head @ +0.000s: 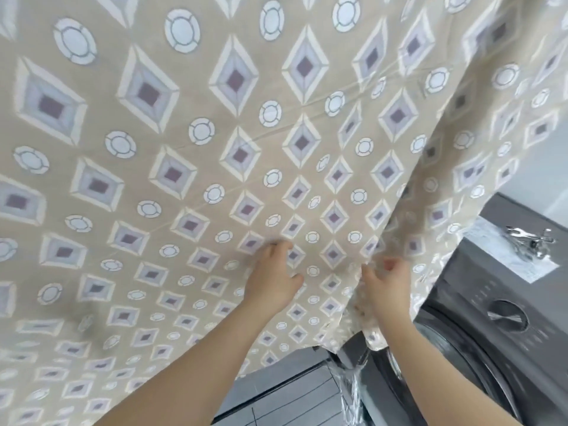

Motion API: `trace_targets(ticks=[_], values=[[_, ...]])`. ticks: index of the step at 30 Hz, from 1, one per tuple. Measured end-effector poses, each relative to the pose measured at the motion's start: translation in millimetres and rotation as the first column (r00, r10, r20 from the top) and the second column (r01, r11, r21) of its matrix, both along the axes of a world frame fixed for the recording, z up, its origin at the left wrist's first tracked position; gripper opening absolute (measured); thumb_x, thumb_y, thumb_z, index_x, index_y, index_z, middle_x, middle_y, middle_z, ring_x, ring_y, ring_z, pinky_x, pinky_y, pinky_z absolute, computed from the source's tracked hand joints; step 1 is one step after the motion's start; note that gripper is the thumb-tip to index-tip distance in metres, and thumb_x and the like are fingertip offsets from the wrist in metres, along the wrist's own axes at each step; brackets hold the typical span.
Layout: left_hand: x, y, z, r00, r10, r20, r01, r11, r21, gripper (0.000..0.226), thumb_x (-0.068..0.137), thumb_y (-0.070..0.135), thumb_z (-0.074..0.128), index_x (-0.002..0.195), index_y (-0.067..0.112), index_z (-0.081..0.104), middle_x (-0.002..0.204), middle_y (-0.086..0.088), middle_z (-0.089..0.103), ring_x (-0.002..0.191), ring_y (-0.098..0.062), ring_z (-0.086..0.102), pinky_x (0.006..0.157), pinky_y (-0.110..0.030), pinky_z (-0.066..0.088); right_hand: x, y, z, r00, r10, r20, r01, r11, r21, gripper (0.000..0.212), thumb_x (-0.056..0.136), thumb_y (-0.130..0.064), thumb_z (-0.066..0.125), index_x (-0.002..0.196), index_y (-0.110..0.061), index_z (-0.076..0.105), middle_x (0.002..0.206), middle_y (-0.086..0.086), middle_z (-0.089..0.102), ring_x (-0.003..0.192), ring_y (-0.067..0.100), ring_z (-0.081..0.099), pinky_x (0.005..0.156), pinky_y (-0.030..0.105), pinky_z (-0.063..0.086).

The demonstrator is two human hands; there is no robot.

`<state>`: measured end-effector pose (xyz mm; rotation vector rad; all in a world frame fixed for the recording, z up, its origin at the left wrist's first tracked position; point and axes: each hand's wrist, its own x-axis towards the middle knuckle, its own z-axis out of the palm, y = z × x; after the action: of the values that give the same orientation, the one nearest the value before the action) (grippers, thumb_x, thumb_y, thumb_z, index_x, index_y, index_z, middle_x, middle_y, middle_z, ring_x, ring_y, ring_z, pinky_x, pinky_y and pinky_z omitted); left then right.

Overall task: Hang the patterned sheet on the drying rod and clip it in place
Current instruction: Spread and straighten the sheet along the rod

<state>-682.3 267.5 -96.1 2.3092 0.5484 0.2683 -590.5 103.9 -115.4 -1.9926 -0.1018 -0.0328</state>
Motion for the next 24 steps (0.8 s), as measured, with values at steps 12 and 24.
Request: trace_targets(ticks=[12,24], values=[[115.4,-109.6,-2.9,0.959,0.285,0.007,-0.278,0.929,0.245,0.073,0.074,0.060,0.063,0.124,0.013,0.039,0.126,-0.002,0.048,0.119,-0.022,0.048,0.090,-0.039,0.039,97.6,-102.3,20.5,0.994,-0.074,0.085,0.081,0.993,-0.082,0.092,0.074,-0.039,0.074,0.145,-0.020,0.021,0.150,0.010,0.016,0.134,0.028,0.027,0.097,0.043,0.036],[139.5,-102.7,41.8,0.897,0.395,-0.199,-0.235,0.807,0.542,0.062,0.077,0.077,0.040,0.074,0.019,0.061,0.065,0.002,0.056,0.067,-0.022,0.058,0.055,-0.024,0.034,135.3,-112.7,35.8,0.961,0.192,0.197,-0.132,0.950,-0.282,0.038,0.094,-0.022,0.048,0.063,-0.016,0.027,0.058,0.000,0.038,0.054,0.016,0.034,0.051,0.033,0.025]])
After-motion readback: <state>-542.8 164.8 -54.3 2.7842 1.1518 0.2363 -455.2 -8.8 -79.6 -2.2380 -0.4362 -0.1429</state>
